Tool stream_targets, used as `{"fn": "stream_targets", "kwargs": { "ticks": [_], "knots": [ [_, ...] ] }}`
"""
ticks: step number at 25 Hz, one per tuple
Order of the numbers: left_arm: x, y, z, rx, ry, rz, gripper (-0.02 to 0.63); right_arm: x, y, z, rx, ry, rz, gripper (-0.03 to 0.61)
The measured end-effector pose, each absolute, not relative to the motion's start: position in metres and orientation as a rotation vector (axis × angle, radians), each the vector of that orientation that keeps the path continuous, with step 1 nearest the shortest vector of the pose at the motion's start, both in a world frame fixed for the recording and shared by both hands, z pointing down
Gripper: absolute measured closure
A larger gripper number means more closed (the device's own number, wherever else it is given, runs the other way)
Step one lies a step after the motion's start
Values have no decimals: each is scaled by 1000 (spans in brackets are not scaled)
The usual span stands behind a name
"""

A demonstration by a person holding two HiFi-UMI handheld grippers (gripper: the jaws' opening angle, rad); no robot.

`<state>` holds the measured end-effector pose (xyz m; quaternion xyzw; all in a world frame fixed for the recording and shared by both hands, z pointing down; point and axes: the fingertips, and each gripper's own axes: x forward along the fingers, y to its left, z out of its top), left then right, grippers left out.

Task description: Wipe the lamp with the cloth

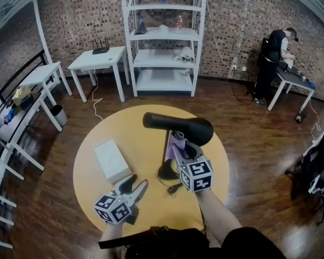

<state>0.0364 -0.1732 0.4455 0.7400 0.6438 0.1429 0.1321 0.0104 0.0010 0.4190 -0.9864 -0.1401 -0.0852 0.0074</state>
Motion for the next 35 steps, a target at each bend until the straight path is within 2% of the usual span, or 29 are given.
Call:
{"fn": "stream_targets", "kwargs": {
  "ticks": [5, 9, 12, 16, 20, 24, 29, 35],
  "knots": [
    [37, -176, 450, 2150, 1868, 433, 400, 3, 9, 445, -2861, -434, -268, 482],
    [32, -174, 454, 2142, 1870, 442, 400, -12, -6, 448, -2946, -347, -341, 483],
    [29, -171, 457, 2134, 1884, 451, 400, -26, -46, 398, -3183, -129, -267, 483],
    [33, -164, 452, 2114, 1897, 447, 400, -19, -57, 305, -3370, -120, 48, 482],
    [25, -157, 448, 2104, 1915, 423, 400, 3, -65, 265, -3441, -83, 160, 482],
    [21, -160, 436, 2067, 1889, 406, 402, 22, -74, 258, -3425, -109, 207, 482],
    [24, -172, 414, 2041, 1850, 332, 402, 13, -54, 271, -3346, -191, 276, 482],
    [27, -179, 421, 2034, 1830, 355, 402, -1, -20, 309, -3271, -329, 187, 482]
  ]
}}
